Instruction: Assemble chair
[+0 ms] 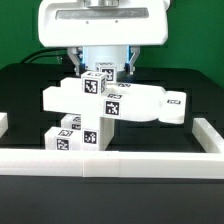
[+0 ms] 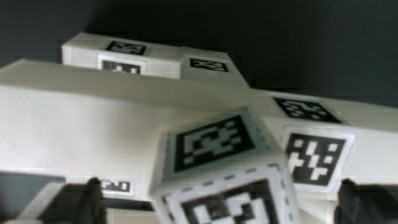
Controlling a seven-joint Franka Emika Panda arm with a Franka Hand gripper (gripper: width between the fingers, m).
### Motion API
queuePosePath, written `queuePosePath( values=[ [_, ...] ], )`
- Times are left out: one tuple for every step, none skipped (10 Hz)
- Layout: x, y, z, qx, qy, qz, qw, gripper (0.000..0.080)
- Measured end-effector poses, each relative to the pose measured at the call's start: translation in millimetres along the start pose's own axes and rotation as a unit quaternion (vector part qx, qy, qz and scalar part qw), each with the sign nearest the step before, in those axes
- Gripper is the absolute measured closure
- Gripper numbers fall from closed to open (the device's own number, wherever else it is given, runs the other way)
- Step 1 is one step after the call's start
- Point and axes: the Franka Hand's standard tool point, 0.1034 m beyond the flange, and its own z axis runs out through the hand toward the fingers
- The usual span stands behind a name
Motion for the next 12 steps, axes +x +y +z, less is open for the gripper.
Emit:
queuePosePath(
  values=[
    [-0.1,0.1,0.2,0.000,0.000,-0.015,1.000,0.0150],
    [-0.3,0.2,0.5,0.000,0.000,-0.014,1.000,0.0177],
    [-0.3,0.2,0.6,0.000,-0.001,-0.014,1.000,0.0177],
    [-0.3,0.2,0.6,0.000,-0.001,-0.014,1.000,0.0360],
    [-0.3,0.1,0.7,0.000,-0.001,-0.007,1.000,0.0517],
    [-0.3,0.2,0.7,0.000,0.000,0.000,1.000,0.0517],
    [-0.3,0.2,0.7,0.000,0.000,0.009,1.000,0.0515],
    [-0.3,0.2,0.7,0.000,0.000,0.048,0.999,0.0515],
    [-0.2,0.2,0.6,0.000,0.000,0.070,0.998,0.0515],
    [-0.2,0.1,0.6,0.001,0.000,0.113,0.994,0.0515],
    [-0.2,0.0,0.7,0.001,0.000,0.152,0.988,0.0515],
    [-0.2,0.0,0.7,0.001,0.000,0.187,0.982,0.0515]
  ],
)
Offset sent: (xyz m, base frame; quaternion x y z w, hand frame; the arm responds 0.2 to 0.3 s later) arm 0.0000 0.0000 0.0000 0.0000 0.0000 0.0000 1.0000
